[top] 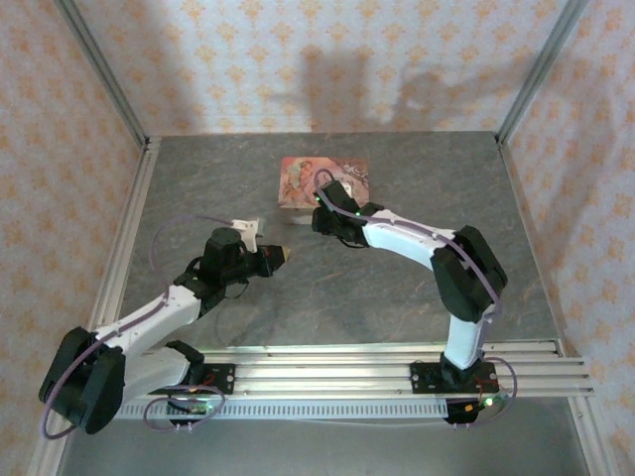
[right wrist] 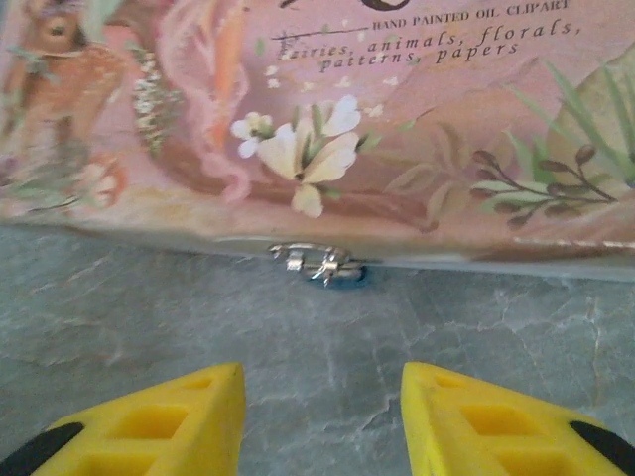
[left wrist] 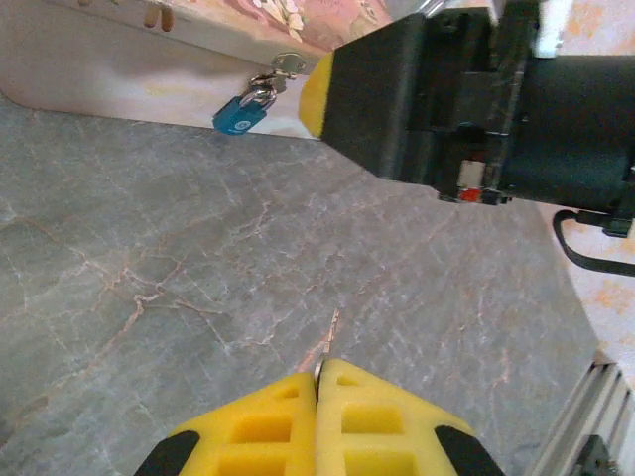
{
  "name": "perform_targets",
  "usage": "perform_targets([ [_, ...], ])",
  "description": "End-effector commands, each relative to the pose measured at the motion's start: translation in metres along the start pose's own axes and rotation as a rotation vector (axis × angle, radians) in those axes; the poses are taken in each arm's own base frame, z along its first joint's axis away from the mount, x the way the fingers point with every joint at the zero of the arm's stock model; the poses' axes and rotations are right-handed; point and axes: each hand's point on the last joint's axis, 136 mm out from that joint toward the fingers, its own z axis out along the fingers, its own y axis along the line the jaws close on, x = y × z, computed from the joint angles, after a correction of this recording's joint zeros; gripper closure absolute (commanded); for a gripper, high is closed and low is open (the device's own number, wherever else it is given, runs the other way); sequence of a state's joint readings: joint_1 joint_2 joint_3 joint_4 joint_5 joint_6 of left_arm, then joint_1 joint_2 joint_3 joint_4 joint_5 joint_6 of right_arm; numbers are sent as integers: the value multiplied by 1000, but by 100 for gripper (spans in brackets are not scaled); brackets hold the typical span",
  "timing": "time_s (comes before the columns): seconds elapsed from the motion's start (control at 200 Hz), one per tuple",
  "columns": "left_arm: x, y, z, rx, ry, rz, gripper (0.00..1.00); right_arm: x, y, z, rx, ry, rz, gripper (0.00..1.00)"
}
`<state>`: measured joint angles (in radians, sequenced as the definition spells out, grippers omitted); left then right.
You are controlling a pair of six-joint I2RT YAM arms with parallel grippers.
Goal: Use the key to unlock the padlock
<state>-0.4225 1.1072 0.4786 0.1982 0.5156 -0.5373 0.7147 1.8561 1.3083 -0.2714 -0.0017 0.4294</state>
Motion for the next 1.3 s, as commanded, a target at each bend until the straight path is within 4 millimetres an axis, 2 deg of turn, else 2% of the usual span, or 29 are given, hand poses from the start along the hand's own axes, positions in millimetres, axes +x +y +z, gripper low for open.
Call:
perform_targets([
  [0.0,-29,-13,3,30,-68,90,100,-15,-2,11,49,-52,-21,55],
  [0.28,-28,-4,13,4,-48,100,100,-12,-10,43,133,-45,-6,55],
  [0.551,-21,5,17,-20,-27,106,100,-17,-18,55,206,-82,28,56],
  [1.086,-11,13,18,-37,4,115,100,-22,-20,73,285,-113,33,61],
  [1.176,-12,13,17,-38,2,119,100,-24,-18,75,279,-115,25,69],
  [1.296,-9,16,14,-47,9,131,100,-26,-16,76,275,-117,10,88],
])
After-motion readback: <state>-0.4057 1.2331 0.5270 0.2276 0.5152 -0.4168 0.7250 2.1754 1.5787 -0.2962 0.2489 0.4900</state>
